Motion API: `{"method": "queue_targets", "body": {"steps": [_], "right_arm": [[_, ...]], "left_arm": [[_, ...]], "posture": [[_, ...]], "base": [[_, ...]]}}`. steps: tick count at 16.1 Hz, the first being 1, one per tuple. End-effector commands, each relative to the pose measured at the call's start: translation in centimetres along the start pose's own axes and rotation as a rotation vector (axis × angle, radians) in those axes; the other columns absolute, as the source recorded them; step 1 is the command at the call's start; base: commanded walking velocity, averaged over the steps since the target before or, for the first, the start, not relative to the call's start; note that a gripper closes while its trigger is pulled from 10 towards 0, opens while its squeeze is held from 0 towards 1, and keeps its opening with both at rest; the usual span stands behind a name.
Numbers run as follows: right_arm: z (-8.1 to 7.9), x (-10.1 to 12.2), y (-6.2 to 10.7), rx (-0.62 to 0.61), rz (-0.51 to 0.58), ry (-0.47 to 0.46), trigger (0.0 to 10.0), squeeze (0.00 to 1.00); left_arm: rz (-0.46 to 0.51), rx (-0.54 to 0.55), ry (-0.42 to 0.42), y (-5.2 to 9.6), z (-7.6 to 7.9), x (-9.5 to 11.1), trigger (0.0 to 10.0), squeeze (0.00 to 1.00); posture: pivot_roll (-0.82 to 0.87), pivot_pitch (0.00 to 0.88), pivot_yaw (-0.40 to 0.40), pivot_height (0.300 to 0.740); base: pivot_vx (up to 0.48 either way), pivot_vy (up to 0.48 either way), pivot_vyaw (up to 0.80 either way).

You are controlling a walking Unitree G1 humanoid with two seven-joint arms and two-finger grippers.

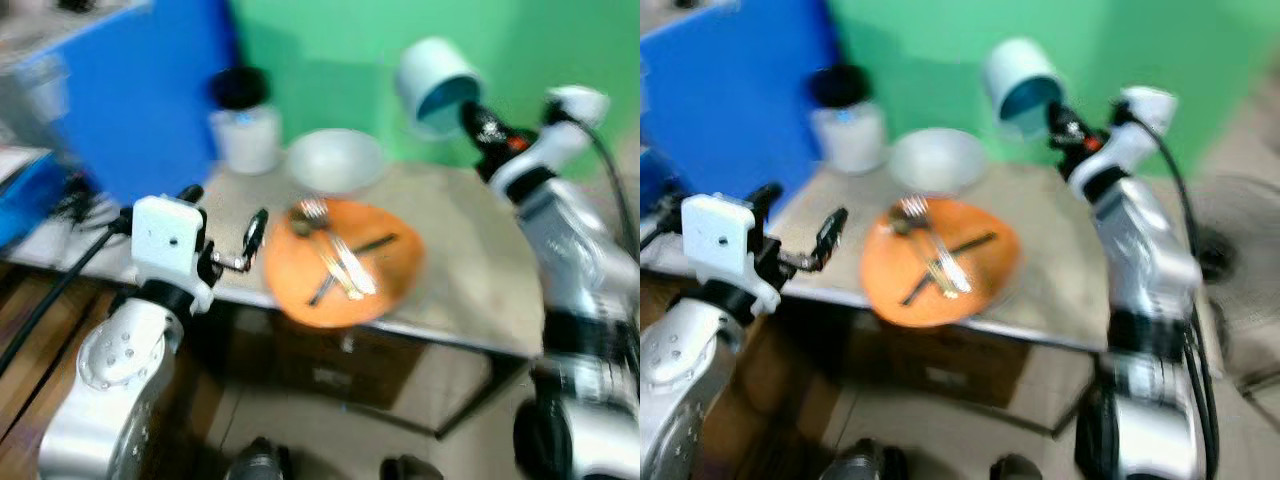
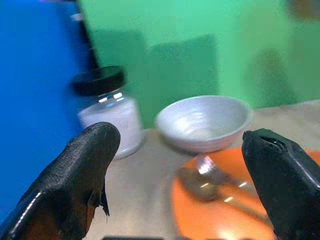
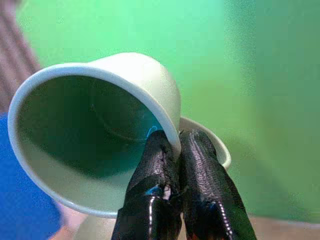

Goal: Setting the table

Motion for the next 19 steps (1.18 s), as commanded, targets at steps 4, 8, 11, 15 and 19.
{"method": "queue_targets", "body": {"steps": [4,8,11,15,19], "right_arm": [[-1.0,1.2,4.5,-0.041,0.002,0.066,10.0,0.0],[-2.3,-0.6,7.0,-0.098,-0.08,0.168,10.0,0.0],[-3.6,-3.0,7.6,-0.104,-0.152,0.15,10.0,0.0],[-2.9,-4.7,8.5,-0.186,-0.246,0.145,10.0,0.0],[-2.0,-5.4,9.4,-0.262,-0.291,0.186,10.0,0.0]], "left_arm": [[-0.013,0.016,0.004,0.0,1.2,-0.8,10.0,0.0],[-0.011,0.108,0.035,1.2,1.3,-1.0,10.0,0.0],[-0.016,0.165,0.017,2.7,1.1,-1.0,10.0,0.0],[-0.027,0.219,0.004,3.2,0.5,-1.0,10.0,0.0],[-0.051,0.192,-0.001,3.2,0.9,-1.8,10.0,0.0]], "posture": [[-0.12,0.022,0.078,0.74],[-0.12,0.028,0.026,0.74],[-0.09,0.037,0.002,0.74],[-0.08,0.048,-0.003,0.74],[-0.08,0.054,0.014,0.74]], "base": [[0.0,0.0,-0.8],[0.0,0.0,-0.8],[0.0,0.0,-0.8],[0.0,0.0,-0.8],[0.0,0.0,-0.8]]}}
Point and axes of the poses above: a point about 5 cm out from each wrist's last joint towards the gripper, its own y axis pointing back from the gripper into the wrist, its own x axis along the axis of the wrist's last joint, z = x × y, the point moved 2 cm from there along -y, pointing out of the wrist towards the gripper, and after that the axes turned 1 degree about y, right-handed, at the moved point
